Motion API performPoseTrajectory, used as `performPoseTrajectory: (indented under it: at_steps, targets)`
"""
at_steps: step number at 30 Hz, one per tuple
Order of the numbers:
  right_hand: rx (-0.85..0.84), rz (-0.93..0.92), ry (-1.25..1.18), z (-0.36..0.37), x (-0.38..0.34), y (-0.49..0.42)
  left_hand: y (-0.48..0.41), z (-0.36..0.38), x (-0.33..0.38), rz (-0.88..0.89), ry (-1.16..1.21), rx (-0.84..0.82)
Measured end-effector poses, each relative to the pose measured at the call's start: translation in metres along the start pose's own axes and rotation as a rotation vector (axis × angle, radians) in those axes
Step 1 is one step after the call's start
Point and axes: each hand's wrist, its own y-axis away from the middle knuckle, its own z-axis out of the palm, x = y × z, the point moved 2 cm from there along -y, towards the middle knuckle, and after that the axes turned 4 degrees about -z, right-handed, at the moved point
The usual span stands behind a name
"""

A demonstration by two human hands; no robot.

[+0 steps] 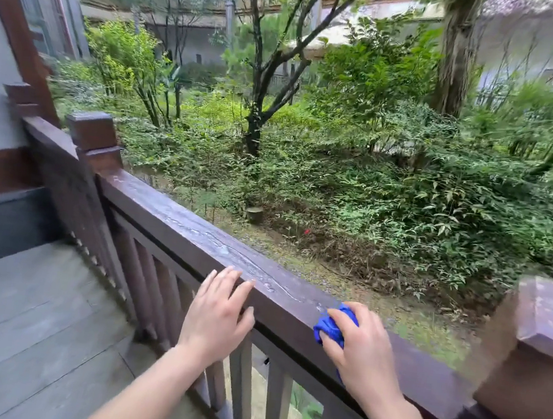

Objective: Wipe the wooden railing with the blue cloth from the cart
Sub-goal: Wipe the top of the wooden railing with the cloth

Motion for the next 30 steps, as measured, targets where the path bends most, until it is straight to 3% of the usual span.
performPoseTrajectory:
  at_steps: [4,10,15,20,25,29,30]
  targets:
    - [-0.001,0.027,0.063,0.020,0.010,-0.017,-0.052,0.027,-0.013,0.035,-0.009,-0.025]
    - [0.080,0.217,0.091,0.027,0.009,-0.041,-0.108,0.056,-0.024,0.176,0.026,-0.083]
    - [-0.004,0.022,0.110,0.039,0.002,-0.031,-0.124,0.072,-0.033,0.343,0.086,-0.088]
    - [0.095,0.332,0.137,0.033,0.005,-0.063,-0.124,0.076,-0.039,0.344,0.155,-0.063]
    - [0.015,0.085,0.130,0.053,-0.039,-0.048,-0.126,0.084,-0.043,0.376,0.214,-0.025]
    - [0.152,0.437,0.142,0.044,-0.023,-0.068,-0.128,0.089,-0.043,0.412,0.236,-0.009]
    - [0.162,0.426,0.141,0.051,-0.035,-0.070,-0.128,0.089,-0.043,0.417,0.237,-0.008]
